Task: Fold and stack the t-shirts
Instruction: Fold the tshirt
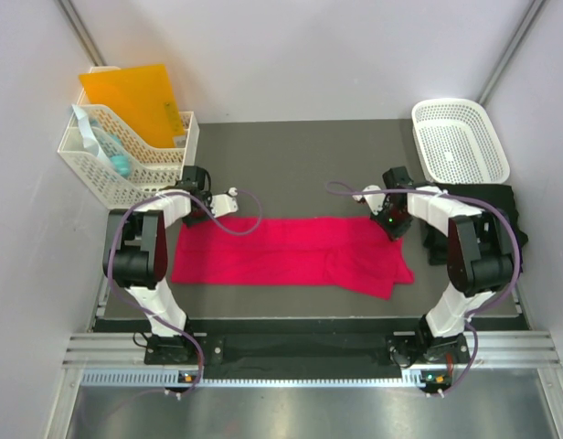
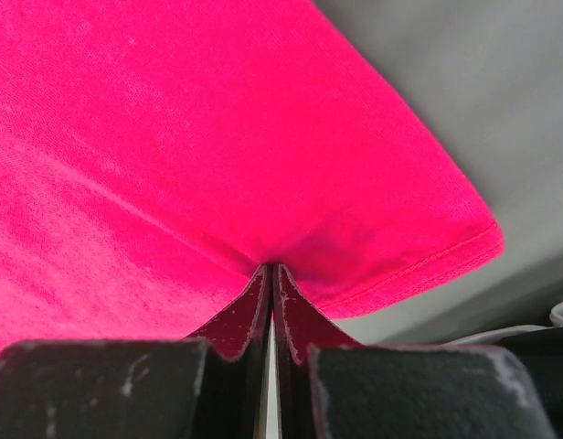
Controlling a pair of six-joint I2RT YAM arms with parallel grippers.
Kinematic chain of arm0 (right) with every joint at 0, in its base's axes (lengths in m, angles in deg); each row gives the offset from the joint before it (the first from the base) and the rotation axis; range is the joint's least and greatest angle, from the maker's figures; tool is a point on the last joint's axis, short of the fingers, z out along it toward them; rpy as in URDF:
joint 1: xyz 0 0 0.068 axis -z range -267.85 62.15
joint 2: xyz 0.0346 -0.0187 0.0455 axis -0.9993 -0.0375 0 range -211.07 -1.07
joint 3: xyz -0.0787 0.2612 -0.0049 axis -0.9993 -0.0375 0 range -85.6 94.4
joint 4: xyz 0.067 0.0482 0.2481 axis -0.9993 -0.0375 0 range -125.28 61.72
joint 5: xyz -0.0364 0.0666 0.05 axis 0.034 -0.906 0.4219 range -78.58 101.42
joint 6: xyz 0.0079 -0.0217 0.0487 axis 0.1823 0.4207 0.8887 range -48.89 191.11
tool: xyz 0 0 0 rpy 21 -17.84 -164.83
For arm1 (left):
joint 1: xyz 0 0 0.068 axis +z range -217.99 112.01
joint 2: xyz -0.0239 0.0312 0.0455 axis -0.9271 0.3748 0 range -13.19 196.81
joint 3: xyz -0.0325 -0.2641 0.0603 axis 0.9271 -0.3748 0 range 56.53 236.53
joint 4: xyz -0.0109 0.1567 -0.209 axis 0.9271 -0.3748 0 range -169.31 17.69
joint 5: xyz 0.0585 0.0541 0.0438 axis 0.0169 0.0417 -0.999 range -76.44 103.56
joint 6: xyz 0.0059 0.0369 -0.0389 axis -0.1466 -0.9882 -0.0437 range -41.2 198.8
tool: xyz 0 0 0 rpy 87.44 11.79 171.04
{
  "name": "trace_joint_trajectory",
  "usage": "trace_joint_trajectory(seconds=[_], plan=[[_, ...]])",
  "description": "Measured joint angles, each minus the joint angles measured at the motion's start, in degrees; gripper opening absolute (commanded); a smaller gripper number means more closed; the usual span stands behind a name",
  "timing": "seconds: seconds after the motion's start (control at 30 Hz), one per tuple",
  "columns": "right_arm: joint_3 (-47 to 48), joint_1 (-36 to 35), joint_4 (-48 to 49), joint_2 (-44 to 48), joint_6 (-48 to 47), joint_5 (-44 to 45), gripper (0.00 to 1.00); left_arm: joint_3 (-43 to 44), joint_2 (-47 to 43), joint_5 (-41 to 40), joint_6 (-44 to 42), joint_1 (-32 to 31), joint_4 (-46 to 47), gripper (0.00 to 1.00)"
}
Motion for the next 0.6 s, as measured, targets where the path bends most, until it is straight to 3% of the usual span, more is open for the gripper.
trace_joint_trajectory(seconds=[0.6], plan=[[5.18,1.84,-2.16,1.31,-0.11,-1.57,0.0,0.09,0.15,-0.5,0.0,0.0,0.22,0.0]])
